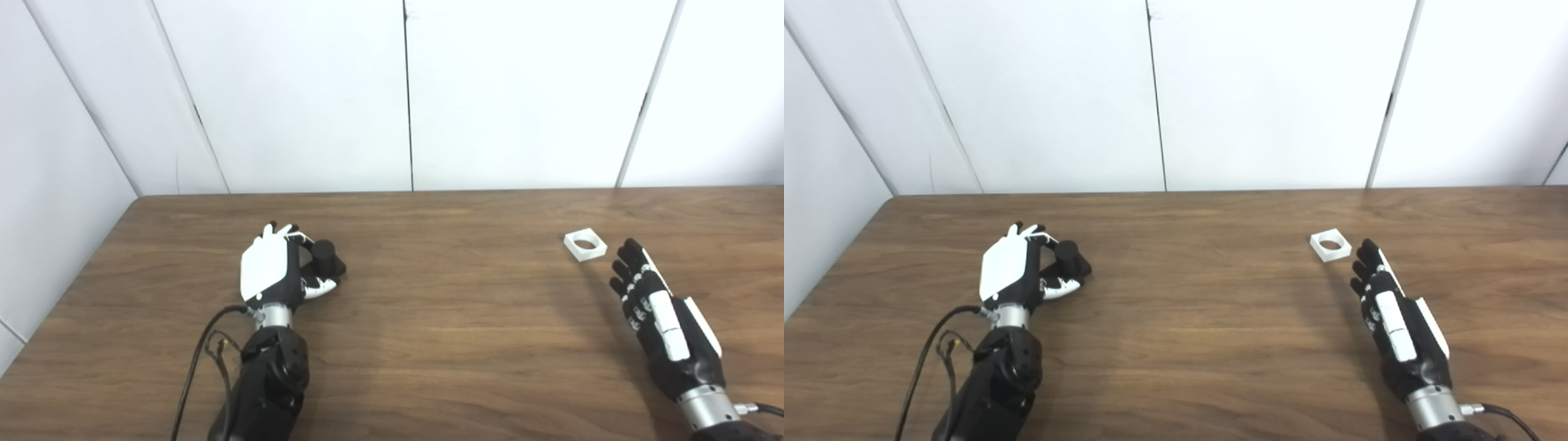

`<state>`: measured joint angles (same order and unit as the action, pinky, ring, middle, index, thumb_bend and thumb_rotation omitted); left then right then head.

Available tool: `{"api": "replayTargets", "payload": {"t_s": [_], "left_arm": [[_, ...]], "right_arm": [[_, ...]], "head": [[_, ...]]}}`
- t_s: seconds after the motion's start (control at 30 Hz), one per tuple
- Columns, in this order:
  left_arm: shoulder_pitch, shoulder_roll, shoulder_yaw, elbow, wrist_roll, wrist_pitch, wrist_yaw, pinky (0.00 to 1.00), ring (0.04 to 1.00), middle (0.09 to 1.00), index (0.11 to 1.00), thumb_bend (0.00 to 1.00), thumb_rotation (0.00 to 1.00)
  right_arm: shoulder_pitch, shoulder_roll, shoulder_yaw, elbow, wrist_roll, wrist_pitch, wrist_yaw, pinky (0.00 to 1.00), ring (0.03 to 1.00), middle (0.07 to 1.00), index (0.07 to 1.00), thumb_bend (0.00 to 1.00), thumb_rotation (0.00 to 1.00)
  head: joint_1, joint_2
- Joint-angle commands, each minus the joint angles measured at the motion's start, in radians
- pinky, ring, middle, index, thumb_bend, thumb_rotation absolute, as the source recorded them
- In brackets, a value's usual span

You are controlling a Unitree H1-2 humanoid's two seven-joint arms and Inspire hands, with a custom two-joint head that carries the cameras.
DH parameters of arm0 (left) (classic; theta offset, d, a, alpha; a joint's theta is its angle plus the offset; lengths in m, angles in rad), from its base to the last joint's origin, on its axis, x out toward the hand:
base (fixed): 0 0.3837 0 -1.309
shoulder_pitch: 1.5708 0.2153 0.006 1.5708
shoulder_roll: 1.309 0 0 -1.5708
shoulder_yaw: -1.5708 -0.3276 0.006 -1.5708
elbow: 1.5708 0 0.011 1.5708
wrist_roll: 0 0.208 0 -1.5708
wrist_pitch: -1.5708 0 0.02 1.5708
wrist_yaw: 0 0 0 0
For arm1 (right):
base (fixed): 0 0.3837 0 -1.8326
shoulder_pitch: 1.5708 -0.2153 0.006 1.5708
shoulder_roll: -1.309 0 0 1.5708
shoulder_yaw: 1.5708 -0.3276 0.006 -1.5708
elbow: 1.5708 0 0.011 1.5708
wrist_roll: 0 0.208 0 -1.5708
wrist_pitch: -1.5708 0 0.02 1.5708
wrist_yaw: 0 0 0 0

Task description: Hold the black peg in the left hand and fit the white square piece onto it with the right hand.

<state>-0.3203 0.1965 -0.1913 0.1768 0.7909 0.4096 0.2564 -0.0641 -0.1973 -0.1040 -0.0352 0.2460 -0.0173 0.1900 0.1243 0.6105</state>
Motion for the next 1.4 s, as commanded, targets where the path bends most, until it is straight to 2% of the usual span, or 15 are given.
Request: {"api": "replayTargets", "payload": {"t_s": [0.0,0.17,0.37,0.47,0.57,0.77,1.0,1.37], "left_arm": [[-0.003,-0.001,-0.023,-0.029,0.018,0.000,-0.014,0.92,0.984,0.877,0.483,0.52,0.07],[0.020,-0.018,-0.042,-0.077,0.007,0.000,-0.033,0.92,0.997,0.884,0.483,0.52,0.06],[0.063,-0.043,-0.078,-0.162,0.014,0.004,-0.081,0.85,1.000,0.891,0.486,0.52,0.07],[0.091,-0.053,-0.111,-0.204,0.031,-0.002,-0.106,0.88,1.000,0.893,0.486,0.52,0.07],[0.113,-0.059,-0.142,-0.236,0.043,-0.010,-0.125,0.93,1.000,0.896,0.485,0.52,0.07],[0.154,-0.065,-0.214,-0.297,0.091,-0.022,-0.166,0.96,1.000,0.897,0.486,0.51,0.07],[0.208,-0.079,-0.289,-0.355,0.139,-0.053,-0.189,0.94,0.989,0.881,0.486,0.52,0.07],[0.265,-0.089,-0.333,-0.393,0.165,-0.103,-0.228,0.93,0.991,0.893,0.487,0.52,0.07]], "right_arm": [[-0.013,-0.006,0.004,-0.024,-0.007,-0.016,0.007,1.00,1.000,1.000,1.000,0.63,0.86],[-0.011,-0.001,0.008,-0.029,-0.008,-0.017,0.006,1.00,1.000,1.000,1.000,0.62,0.86],[-0.013,-0.006,0.014,-0.023,-0.010,-0.024,0.017,1.00,1.000,1.000,1.000,0.62,0.86],[-0.012,-0.003,0.018,-0.034,-0.022,-0.005,0.006,1.00,1.000,1.000,1.000,0.63,0.87],[-0.011,-0.002,0.023,-0.038,-0.033,-0.006,0.004,1.00,1.000,1.000,1.000,0.63,0.87],[-0.011,0.000,0.029,-0.037,-0.039,-0.010,0.004,1.00,1.000,1.000,1.000,0.64,0.87],[-0.008,0.008,0.036,-0.048,-0.042,0.000,-0.002,1.00,1.000,1.000,1.000,0.64,0.88],[-0.006,0.018,0.040,-0.074,-0.058,0.014,-0.012,1.00,1.000,1.000,1.000,0.65,0.88]], "head": [[0.001,0.000],[-0.015,0.007],[-0.032,0.011],[-0.038,0.011],[-0.052,0.012],[-0.071,0.016],[-0.102,0.019],[-0.151,0.031]]}}
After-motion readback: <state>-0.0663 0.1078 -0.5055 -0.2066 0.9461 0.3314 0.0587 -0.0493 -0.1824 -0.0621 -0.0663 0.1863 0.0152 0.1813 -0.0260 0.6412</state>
